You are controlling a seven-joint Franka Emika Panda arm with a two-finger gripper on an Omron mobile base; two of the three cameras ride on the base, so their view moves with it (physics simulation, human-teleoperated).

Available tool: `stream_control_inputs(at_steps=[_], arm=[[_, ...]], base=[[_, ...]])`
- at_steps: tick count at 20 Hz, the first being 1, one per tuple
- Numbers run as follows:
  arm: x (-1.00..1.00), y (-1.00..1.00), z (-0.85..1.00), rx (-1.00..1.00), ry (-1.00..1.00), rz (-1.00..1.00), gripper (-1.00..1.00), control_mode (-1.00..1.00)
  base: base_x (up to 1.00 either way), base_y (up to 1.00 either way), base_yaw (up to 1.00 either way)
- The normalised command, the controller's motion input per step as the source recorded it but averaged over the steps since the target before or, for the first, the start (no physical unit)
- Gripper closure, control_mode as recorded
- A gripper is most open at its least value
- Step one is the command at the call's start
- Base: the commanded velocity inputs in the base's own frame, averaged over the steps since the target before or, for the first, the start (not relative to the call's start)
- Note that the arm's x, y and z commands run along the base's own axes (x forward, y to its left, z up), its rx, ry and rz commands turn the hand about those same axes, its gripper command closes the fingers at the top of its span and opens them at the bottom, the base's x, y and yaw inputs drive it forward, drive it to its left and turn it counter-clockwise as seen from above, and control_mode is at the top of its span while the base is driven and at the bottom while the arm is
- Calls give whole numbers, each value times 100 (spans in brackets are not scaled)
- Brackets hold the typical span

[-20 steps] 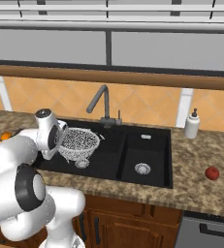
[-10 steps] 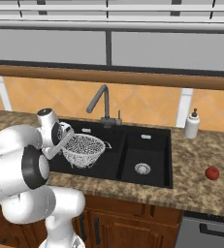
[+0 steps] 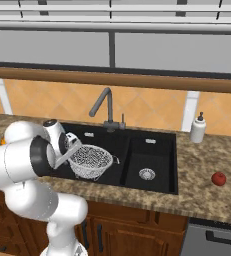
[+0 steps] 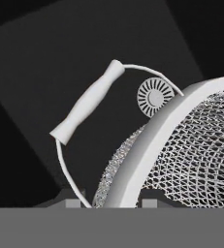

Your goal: Put the colander in the sink, put the kiwi, orange, apple in the colander, and turn on the sink faucet and pour water over the colander.

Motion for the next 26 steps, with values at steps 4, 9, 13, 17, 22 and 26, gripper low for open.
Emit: stream_control_inputs(at_steps=[4, 9, 13, 17, 22, 26], arm=[[19, 1, -39, 0, 0, -2, 100, -100], [30, 2, -31, 0, 0, 0, 100, -100], [24, 1, -29, 0, 0, 0, 100, -100], [13, -1, -32, 0, -1, -2, 100, -100], [13, -6, -27, 0, 0, -6, 100, -100], [10, -13, -23, -4, 0, -11, 100, -100]], base=[[0, 0, 0], [0, 0, 0], [0, 0, 0], [0, 0, 0], [0, 0, 0], [0, 0, 0]])
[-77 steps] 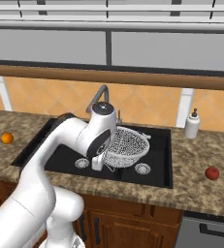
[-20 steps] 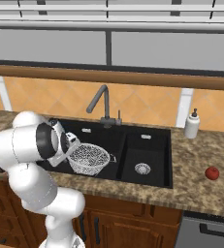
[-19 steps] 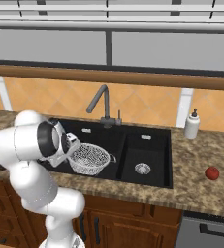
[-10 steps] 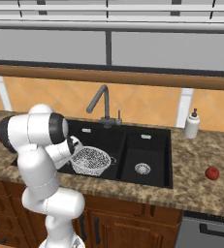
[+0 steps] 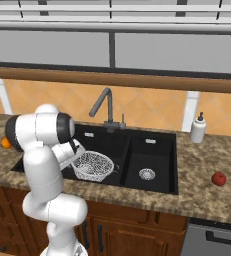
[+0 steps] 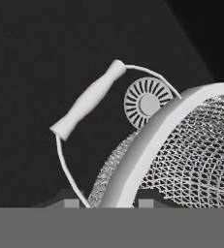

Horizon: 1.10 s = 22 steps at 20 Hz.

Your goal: Put the colander in the sink, put the kiwi, orange, apple in the colander, and turn on the sink faucet and pour water over the colander.

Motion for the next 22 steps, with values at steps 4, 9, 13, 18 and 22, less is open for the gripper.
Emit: stream_control_inputs(at_steps=[4, 9, 13, 18, 22], arm=[[2, -25, -15, -14, 0, -19, 100, -100], [-3, -18, -3, -13, 0, -16, 100, -100], [0, -17, -8, -12, -1, -14, 100, -100], [0, -6, -18, -2, 0, -8, -100, -100], [0, -6, -12, 0, 0, -3, -100, -100]], base=[[0, 0, 0], [0, 0, 0], [0, 0, 0], [0, 0, 0], [0, 0, 0]])
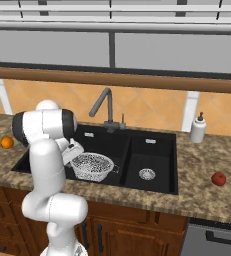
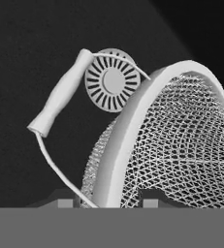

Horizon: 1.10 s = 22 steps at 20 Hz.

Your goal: Put the colander in the sink, put the kiwi, orange, apple in the colander, and turn on the sink faucet and pour water over the colander.

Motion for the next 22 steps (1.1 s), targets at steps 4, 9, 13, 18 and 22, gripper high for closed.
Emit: stream_control_inputs(at_steps=[4, 9, 13, 18, 22], arm=[[-1, -2, -2, 6, 0, 0, -100, -100], [-5, 5, 11, 4, 0, 0, -100, -100], [-27, 14, 38, 5, 0, 0, -100, -100], [-40, 7, 62, 3, -3, 0, -100, -100], [-44, -2, 66, 9, -4, 0, -100, -100]], base=[[0, 0, 0], [0, 0, 0], [0, 0, 0], [0, 0, 0], [0, 0, 0]])
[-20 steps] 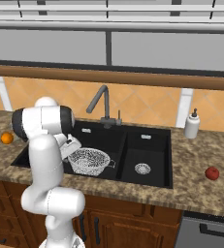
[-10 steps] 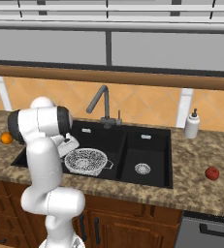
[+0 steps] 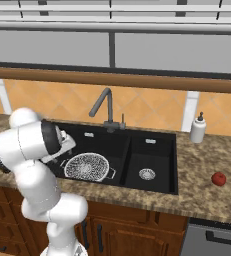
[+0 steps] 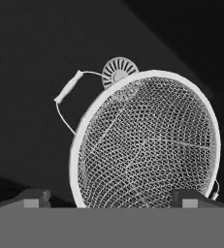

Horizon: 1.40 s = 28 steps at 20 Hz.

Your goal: Put the colander in the sink, put the kiwi, orange, apple in the colander, and turn on the sink faucet and pour water over the colander.

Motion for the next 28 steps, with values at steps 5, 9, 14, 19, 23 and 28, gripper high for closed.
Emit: stream_control_inputs(at_steps=[5, 9, 14, 19, 23, 28], arm=[[-27, -19, 64, 15, 0, -2, -100, -100], [-39, -43, 56, 12, 0, -3, -100, -100], [-46, -52, 51, 6, 0, -7, -100, -100], [-58, -53, 44, 1, 0, -15, -100, -100], [-61, -77, 29, 0, 0, -16, -100, -100], [-47, -93, 19, 1, 0, -16, -100, -100]], base=[[0, 0, 0], [0, 0, 0], [0, 0, 0], [0, 0, 0], [0, 0, 0], [0, 0, 0]])
